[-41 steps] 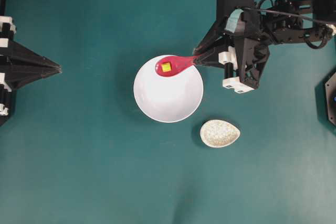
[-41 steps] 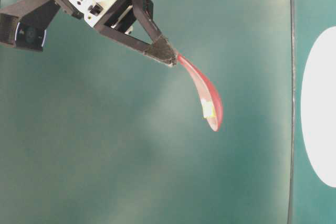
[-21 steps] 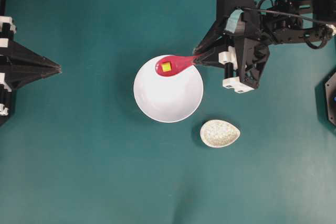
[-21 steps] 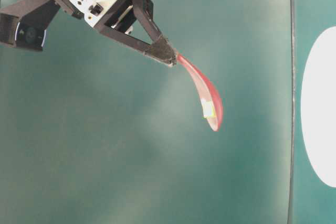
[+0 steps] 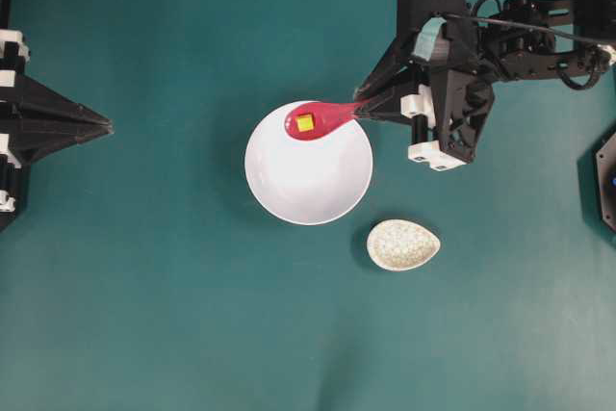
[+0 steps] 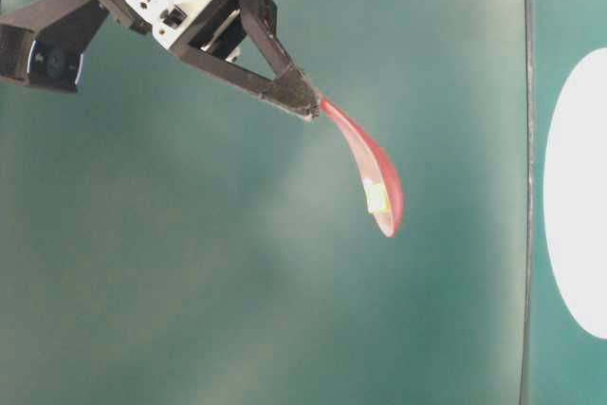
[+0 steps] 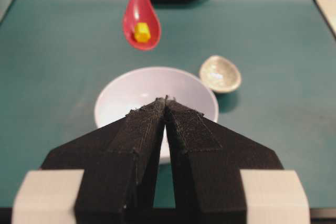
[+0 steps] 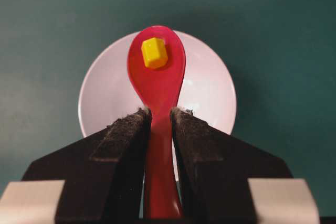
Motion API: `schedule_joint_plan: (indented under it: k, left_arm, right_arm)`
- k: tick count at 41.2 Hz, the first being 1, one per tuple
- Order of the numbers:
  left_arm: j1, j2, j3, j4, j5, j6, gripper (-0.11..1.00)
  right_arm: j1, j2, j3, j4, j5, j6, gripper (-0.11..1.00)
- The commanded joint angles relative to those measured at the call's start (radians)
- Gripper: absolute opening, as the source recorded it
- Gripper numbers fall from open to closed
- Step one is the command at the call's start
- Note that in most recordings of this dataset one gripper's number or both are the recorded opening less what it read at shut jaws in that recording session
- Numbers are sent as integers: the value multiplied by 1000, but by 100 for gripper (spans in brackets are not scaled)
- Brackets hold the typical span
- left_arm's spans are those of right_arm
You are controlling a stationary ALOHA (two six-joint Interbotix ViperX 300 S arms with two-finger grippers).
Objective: Scoop the yellow hexagonal prism block from the bowl with a spoon using the right arm.
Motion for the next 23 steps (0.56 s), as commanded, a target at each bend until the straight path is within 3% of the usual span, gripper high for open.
schedule_joint_plan:
  k: [1, 23]
  left_arm:
    - [3, 6, -32, 2, -5, 3, 8]
    - [3, 5, -32, 2, -2, 2, 8]
  right_arm:
    - [0, -23, -11, 0, -3, 2, 23]
    - [0, -25, -5, 0, -3, 5, 23]
